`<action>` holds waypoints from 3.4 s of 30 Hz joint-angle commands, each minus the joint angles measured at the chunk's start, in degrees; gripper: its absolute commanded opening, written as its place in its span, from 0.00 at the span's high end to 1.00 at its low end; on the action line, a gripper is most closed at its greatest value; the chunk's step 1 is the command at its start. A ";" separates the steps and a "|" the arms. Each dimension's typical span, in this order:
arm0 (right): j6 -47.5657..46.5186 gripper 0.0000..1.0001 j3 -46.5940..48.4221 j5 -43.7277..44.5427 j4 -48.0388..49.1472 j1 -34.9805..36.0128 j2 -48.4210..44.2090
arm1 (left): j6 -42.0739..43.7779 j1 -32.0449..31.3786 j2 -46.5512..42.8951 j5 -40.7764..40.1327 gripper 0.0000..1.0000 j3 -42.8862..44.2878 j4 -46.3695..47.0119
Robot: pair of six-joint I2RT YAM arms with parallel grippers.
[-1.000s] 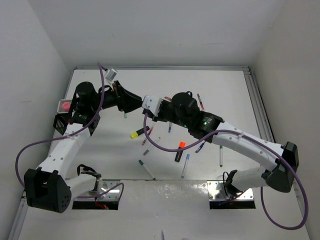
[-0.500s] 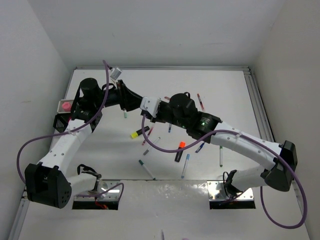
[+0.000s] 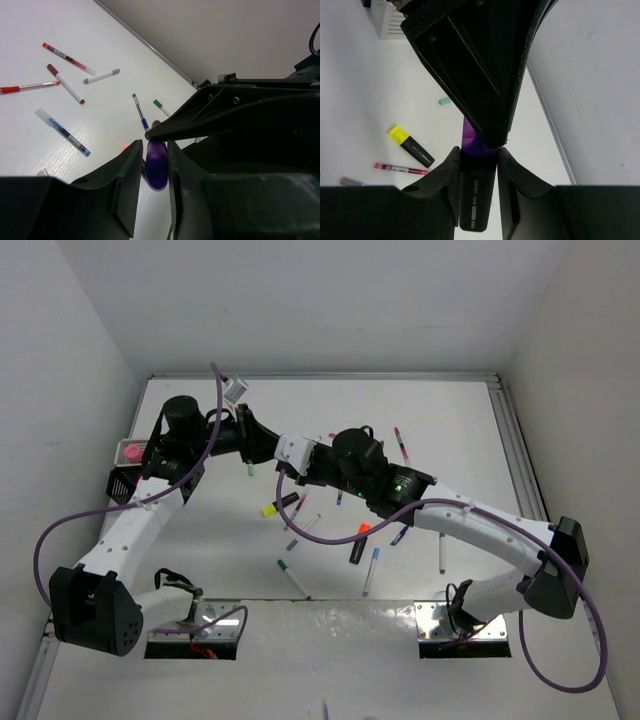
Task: Sort the stationery into containers
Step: Place the pen in the storage box, then pick up the pen from the center of the board.
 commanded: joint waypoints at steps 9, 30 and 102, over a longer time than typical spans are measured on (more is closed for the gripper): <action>4.36 0.23 2.06 1.59 4.92 -0.04 -1.32 | 10.82 4.07 -0.52 -5.72 1.00 5.86 -15.56; 25.37 0.20 -1.54 -18.45 -15.73 -28.25 -5.28 | 45.92 34.66 13.28 -62.61 1.00 38.12 -61.93; -6.69 0.40 15.77 -33.04 -4.57 -10.77 44.02 | 58.49 46.18 14.25 -6.98 0.26 24.06 -64.91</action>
